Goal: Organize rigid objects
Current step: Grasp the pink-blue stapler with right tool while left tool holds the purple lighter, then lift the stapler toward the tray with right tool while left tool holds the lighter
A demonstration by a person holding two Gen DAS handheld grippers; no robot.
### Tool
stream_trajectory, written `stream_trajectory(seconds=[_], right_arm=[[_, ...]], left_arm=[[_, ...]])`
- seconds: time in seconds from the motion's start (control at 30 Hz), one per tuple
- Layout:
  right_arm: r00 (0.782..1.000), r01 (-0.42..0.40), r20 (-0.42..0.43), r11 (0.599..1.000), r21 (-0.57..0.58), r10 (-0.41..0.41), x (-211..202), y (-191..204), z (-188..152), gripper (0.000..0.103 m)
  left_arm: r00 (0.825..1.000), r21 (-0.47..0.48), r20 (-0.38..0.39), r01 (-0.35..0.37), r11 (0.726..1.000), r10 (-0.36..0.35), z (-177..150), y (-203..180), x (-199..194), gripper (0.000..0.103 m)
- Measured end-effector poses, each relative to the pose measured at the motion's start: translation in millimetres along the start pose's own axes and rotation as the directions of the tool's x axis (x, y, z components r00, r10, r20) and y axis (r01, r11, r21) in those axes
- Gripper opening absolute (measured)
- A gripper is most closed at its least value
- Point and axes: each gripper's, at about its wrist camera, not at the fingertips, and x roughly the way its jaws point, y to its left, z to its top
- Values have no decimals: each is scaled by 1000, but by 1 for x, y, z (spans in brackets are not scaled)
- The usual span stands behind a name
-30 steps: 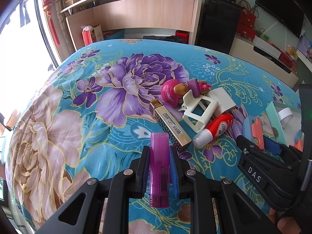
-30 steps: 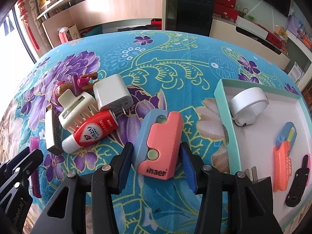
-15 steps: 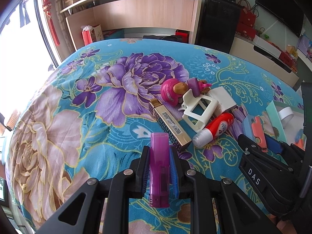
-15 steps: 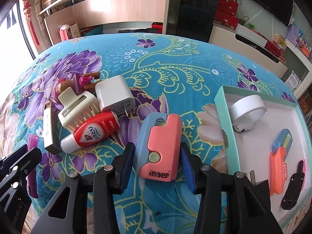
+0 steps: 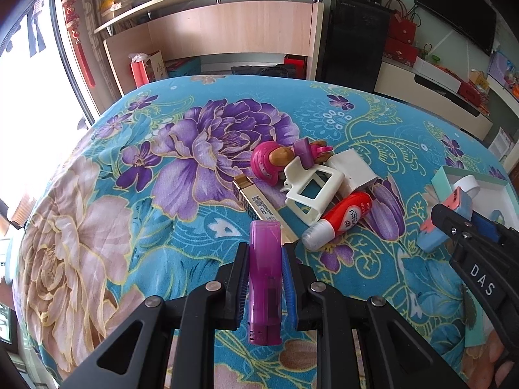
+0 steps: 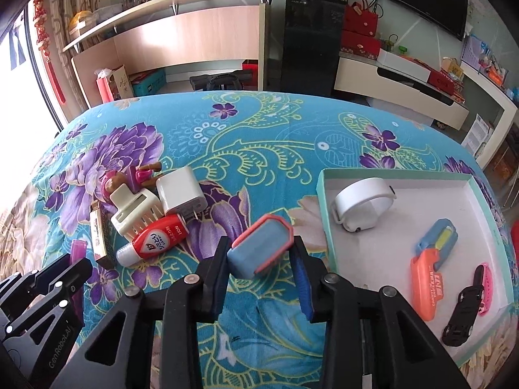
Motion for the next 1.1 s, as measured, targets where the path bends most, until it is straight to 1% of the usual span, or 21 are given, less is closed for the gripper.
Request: stream_trajectory(seconds=[0.03,0.1,0.13,0.37,0.47,0.63,0.8,0.83,0.9,1.1], right_arm=[[1000,-7,2,1000,8,7,-1,-3,1,33],[1000,-18,-7,1000,15,18,0,-6,1,23],[1000,-20,-11,1000,16,20,2,-8,1,21],[999,-41,-35,999,-4,41,5,-9,-3,22],[995,-67,-68,998,14,68,11,-11,-4,22],[993,-83,-82,996,29,85,16,-13,-6,23],[984,-88,-149,995,51,94,36,-13,-12,23],[983,-87,-159,995,53,95,40,-13,-14,23],[986,-60,-152,998,26,63,41,-9,-15,23],[989,-43,-139,999,20,46,42,-8,-14,23]], left_arm=[[1000,5,3,4,1000,-4,0,-2,-1,21],[1000,17,4,4,1000,-4,0,-7,-2,21],[1000,25,2,3,1000,-3,0,-9,-1,21],[1000,53,-5,-9,999,9,-1,-17,2,21],[1000,52,-5,-10,999,10,-2,-18,2,21],[1000,46,-9,-6,999,6,-2,-16,3,21],[1000,32,-9,7,999,-7,-2,-13,4,21],[1000,28,-11,9,1000,-8,-2,-11,4,21],[1000,20,-14,10,1000,-10,-2,-9,5,21],[1000,5,-17,14,1000,-14,-2,-5,5,21]])
